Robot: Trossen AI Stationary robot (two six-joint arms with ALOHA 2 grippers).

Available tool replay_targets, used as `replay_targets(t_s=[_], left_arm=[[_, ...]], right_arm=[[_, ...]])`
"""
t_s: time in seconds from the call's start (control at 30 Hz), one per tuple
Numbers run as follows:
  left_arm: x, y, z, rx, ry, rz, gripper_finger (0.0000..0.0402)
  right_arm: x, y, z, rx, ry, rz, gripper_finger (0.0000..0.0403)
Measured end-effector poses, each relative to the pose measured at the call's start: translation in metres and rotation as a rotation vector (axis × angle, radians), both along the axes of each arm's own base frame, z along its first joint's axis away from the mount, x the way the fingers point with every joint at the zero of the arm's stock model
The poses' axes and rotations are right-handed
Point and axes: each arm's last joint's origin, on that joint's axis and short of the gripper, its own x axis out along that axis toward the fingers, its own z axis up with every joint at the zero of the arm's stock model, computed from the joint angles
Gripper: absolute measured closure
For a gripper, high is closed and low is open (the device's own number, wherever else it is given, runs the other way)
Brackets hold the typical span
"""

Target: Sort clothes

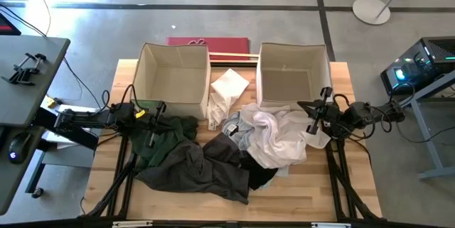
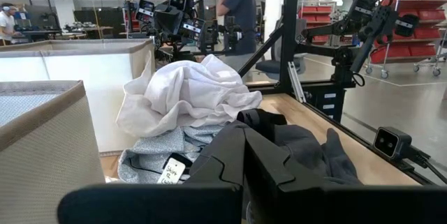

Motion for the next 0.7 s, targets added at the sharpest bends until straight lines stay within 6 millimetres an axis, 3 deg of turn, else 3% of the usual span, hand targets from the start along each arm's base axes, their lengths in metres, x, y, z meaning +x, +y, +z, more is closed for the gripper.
replay_targets(t_s=[0.27,0.43,0.6,0.7], left_arm=[[0.0000,0.0000,0.0001,-0.011,0.001,-0.001,0.0401],[-0.0001,-0.0006,0.0002,-0.437,0.076,-0.028,0.0401],[0.0001,0.0011,0.0012,-0.526,0.066,0.026,0.0401],[0.0001,0.0023,0.0034,-0.583,0.040,0.058,0.0401]], right_arm=[[0.0001,0.0000,-0.0001,0.000,0.000,0.000,0.0403],[0.0000,0.0000,0.0000,0.000,0.000,0.000,0.0403],[0.0000,0.0009,0.0013,-0.024,-0.009,0.031,0.0403],[-0.0008,0.0039,0.0073,0.095,-0.112,0.182,0.0403]])
